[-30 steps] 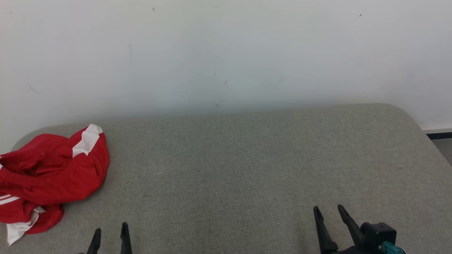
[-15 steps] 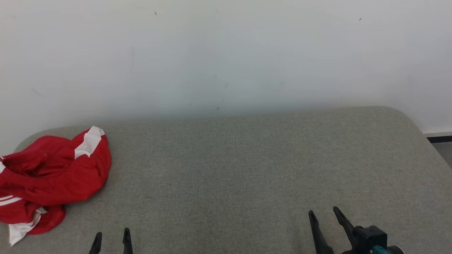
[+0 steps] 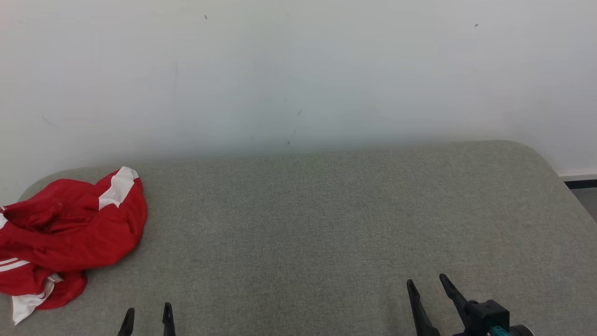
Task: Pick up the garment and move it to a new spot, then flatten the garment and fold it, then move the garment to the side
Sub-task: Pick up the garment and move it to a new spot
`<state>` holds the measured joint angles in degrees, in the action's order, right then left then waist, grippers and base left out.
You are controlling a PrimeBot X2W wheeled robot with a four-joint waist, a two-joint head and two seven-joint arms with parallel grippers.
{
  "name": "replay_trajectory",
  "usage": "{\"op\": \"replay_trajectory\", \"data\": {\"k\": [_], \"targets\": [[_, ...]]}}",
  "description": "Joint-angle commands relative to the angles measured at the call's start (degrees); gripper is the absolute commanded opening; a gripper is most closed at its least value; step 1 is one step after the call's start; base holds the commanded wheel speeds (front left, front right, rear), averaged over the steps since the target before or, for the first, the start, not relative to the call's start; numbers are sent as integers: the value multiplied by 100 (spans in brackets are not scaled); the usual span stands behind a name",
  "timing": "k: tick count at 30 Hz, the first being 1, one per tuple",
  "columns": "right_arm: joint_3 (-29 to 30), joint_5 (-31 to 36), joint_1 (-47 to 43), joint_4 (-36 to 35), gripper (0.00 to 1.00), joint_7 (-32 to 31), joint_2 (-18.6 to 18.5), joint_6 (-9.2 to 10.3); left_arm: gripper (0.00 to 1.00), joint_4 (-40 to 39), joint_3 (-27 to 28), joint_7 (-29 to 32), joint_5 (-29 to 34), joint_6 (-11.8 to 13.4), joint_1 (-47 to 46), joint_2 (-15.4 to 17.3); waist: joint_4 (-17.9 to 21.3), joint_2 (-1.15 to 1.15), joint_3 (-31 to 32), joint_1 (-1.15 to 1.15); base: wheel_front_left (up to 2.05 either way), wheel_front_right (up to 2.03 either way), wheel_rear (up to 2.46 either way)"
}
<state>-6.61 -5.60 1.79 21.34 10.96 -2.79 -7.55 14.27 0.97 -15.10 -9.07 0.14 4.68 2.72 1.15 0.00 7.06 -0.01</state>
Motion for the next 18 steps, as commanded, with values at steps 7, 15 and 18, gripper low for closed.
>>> {"op": "replay_trajectory", "data": {"k": [7, 15, 18], "targets": [[40, -3, -32, 4, 100, 50, -16, 12, 100, 12, 36, -9, -70, 39, -40, 29, -173, 0, -2, 1, 0, 0, 0], [18, -97, -101, 8, 100, 87, -14, 12, 100, -24, 78, -9, 5, 33, 63, 31, -831, 0, 32, 1, 0, 0, 0], [-14, -159, -141, 32, 100, 113, -14, 13, 100, -42, 142, -8, 77, 5, 100, 40, -1170, 0, 61, 1, 0, 0, 0]]}}
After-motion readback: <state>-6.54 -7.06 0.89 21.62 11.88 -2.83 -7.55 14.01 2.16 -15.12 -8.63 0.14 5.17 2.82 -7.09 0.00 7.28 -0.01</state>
